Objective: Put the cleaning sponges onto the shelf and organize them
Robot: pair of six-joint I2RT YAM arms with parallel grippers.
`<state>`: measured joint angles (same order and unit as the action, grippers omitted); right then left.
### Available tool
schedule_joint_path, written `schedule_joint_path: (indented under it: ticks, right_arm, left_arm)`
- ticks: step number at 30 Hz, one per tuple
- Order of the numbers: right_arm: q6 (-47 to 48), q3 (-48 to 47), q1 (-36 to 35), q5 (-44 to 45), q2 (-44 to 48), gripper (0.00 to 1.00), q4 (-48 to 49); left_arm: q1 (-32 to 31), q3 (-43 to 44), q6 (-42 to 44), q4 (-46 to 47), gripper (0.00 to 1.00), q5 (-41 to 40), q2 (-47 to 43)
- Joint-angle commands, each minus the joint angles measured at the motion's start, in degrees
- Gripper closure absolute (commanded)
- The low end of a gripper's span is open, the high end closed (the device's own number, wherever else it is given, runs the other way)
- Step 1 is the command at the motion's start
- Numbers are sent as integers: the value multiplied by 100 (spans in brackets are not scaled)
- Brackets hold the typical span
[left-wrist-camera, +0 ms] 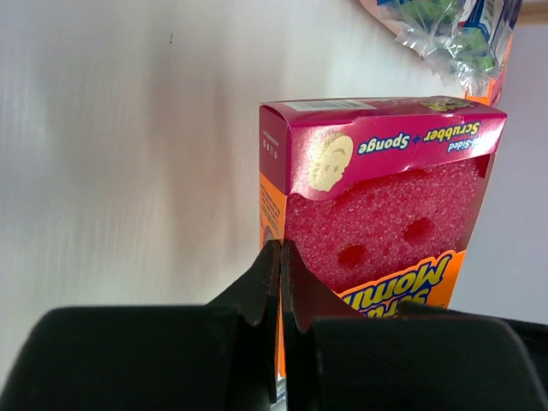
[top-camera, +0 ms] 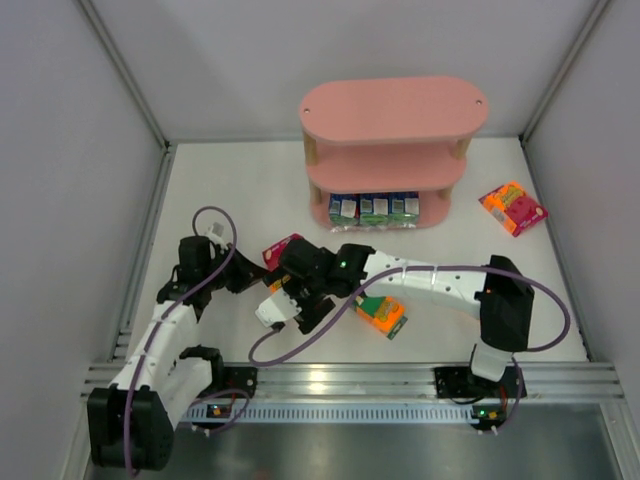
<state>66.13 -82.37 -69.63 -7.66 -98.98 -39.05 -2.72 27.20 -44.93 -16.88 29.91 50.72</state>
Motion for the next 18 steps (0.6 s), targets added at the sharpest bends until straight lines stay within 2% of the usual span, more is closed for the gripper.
schedule_joint_path:
  ticks: [1, 9, 18]
  right_arm:
    - [-161, -499, -60, 440, -156, 3, 310]
    - [-416, -675, -60, 555, -438, 6, 433]
    - [-443, -597, -42, 748, -684, 20, 433]
  left_arm:
    - [-35, -39, -43, 1, 100, 190, -80]
    - [-62, -48, -16, 10, 100, 199, -89]
    - [-71, 13, -95, 10, 100, 349, -168]
